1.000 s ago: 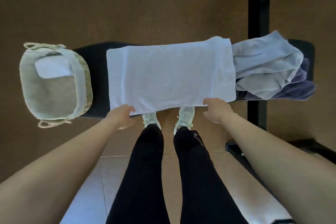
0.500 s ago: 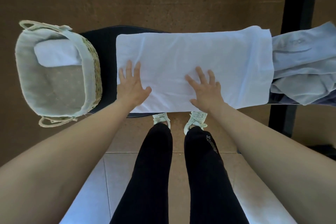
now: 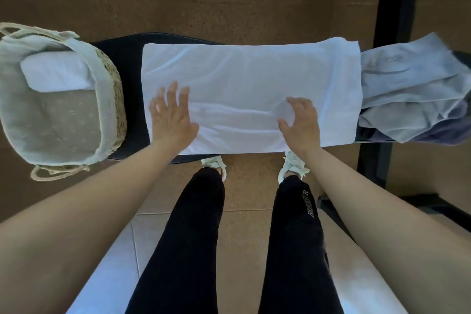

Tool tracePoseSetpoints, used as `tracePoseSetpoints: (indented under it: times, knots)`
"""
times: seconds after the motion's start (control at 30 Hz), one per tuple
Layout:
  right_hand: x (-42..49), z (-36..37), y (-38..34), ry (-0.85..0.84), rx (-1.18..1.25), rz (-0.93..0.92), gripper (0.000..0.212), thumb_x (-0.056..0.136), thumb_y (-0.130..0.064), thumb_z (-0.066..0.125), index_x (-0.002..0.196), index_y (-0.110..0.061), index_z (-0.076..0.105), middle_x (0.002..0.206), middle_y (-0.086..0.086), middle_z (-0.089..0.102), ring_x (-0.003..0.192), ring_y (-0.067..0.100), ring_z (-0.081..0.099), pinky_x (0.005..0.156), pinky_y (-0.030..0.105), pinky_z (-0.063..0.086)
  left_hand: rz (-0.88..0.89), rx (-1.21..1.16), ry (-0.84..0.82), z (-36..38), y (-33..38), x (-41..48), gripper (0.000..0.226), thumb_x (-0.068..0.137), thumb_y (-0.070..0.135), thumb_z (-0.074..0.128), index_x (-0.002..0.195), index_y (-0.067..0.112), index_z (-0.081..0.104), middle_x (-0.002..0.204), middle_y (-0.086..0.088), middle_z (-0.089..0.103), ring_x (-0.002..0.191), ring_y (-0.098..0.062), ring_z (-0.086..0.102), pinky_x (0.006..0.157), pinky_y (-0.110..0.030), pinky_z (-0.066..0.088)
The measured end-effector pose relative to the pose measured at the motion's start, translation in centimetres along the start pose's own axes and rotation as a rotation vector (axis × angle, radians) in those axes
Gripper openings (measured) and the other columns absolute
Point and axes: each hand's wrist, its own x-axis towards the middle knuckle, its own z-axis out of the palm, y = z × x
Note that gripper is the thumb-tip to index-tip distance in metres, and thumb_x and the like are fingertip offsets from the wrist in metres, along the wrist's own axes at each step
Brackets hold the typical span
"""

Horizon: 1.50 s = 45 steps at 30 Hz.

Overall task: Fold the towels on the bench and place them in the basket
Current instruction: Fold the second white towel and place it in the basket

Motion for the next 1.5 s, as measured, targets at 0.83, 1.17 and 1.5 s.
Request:
tracePoseSetpoints:
  times: [0.83,1.17,1.5]
  knots:
    - [1.0,-11.5,15.9,-0.095,0.362,0.351,0.016,0.102,-0.024,0.061,0.113,-0.013,0.059,0.110,0.007,0.065,0.095,0.029,0.068,0.063,0.042,0.064,0.180,-0.025,-0.236,4.1,25.8,-1.5,0.126,0.074,0.043,0.078,0.157,0.049,-0.017,0.164,0.004,-0.037,0.148,-0.050,-0.030,0.113,-0.080,0.005]
    - [1.4,-12.1,14.7,-0.244,0.706,0.346,0.024,0.099,-0.009,0.064,0.122,-0.005,0.064,0.104,0.010,0.076,0.085,0.024,0.075,0.075,0.037,0.062,0.141,-0.844,-0.256,1.5,34.9,-4.3,0.047,0.078,0.058,0.078,0.105,0.025,0.058,0.103,0.013,0.063,0.092,-0.007,0.061,0.080,-0.030,0.053]
    - [5.9,-14.5,13.7,-0.295,0.525,0.443,0.018,0.099,-0.025,0.064,0.100,-0.007,0.067,0.069,0.005,0.063,0.050,0.014,0.055,0.050,0.026,0.044,0.117,-0.863,-0.276,1.1,36.6,-3.9,0.021,0.087,0.028,0.073,0.075,0.032,0.057,0.076,0.010,0.067,0.074,-0.009,0.061,0.071,-0.028,0.047]
